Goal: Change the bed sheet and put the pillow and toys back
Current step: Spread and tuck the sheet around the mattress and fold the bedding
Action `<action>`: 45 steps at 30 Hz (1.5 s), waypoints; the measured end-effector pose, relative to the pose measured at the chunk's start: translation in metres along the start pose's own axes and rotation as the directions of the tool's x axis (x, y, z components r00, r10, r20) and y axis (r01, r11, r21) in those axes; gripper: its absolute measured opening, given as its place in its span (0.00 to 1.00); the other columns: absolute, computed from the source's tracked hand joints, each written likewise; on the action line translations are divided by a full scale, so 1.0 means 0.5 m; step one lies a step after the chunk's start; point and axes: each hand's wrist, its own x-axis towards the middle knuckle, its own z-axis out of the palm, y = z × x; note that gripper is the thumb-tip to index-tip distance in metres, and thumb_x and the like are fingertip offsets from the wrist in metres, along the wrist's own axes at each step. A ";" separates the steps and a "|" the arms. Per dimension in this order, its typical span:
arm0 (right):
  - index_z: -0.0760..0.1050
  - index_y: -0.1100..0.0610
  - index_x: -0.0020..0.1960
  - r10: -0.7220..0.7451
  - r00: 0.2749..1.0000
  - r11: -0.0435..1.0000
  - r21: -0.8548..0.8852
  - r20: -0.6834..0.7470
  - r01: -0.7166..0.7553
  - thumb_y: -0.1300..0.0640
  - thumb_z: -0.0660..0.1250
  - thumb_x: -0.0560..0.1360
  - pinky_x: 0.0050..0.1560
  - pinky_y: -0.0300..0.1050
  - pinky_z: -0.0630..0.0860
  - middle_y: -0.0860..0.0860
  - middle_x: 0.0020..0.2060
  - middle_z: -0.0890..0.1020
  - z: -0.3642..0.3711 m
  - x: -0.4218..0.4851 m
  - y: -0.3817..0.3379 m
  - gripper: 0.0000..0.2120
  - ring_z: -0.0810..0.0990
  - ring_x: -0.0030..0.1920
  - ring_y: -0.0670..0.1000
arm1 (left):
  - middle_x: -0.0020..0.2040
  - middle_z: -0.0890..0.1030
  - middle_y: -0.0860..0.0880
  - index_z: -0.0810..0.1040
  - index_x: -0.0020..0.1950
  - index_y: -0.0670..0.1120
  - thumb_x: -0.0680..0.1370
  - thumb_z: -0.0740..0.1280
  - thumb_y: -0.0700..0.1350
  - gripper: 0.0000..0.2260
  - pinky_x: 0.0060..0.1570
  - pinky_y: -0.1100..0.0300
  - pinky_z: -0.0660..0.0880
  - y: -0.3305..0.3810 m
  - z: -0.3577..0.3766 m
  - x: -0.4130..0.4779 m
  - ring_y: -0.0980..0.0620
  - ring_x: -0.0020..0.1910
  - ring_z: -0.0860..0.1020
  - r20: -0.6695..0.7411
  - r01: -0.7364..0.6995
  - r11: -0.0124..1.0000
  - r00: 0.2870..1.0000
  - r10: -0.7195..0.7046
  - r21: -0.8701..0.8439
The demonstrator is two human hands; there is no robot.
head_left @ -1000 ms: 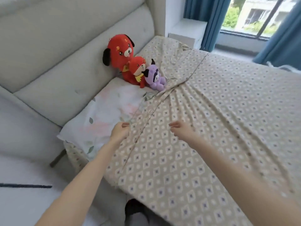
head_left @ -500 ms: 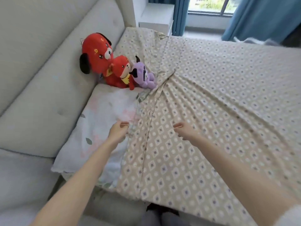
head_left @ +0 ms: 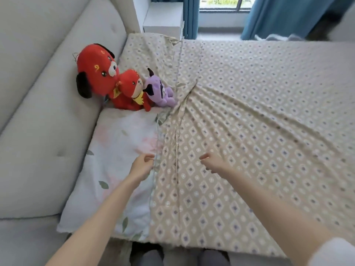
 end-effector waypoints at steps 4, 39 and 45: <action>0.73 0.63 0.64 0.092 0.996 0.990 0.107 0.012 -0.093 0.62 0.56 0.77 0.36 0.43 0.67 0.57 0.49 0.79 0.077 0.020 -0.008 0.18 0.76 0.41 0.56 | 0.53 0.76 0.47 0.73 0.61 0.44 0.79 0.57 0.39 0.12 0.45 0.53 0.74 -0.029 -0.024 0.071 0.47 0.44 0.75 0.117 -0.004 0.996 0.993 -0.006 0.085; 0.63 0.49 0.38 0.414 0.773 0.854 0.500 -0.482 -0.146 0.51 0.50 0.82 0.40 0.50 0.70 0.47 0.36 0.75 0.714 0.083 0.328 0.14 0.74 0.39 0.52 | 0.57 0.73 0.45 0.73 0.62 0.43 0.77 0.57 0.38 0.14 0.51 0.55 0.75 -0.376 0.165 0.265 0.50 0.47 0.73 0.570 -0.304 0.745 0.813 -0.121 0.593; 0.61 0.48 0.43 0.495 0.573 0.853 0.490 -0.653 -0.178 0.47 0.47 0.83 0.28 0.43 0.61 0.47 0.28 0.70 0.762 -0.017 0.363 0.12 0.71 0.30 0.49 | 0.67 0.65 0.43 0.72 0.63 0.47 0.78 0.60 0.43 0.14 0.58 0.54 0.74 -0.378 0.182 0.240 0.46 0.59 0.71 0.537 -0.348 0.685 0.840 -0.076 0.640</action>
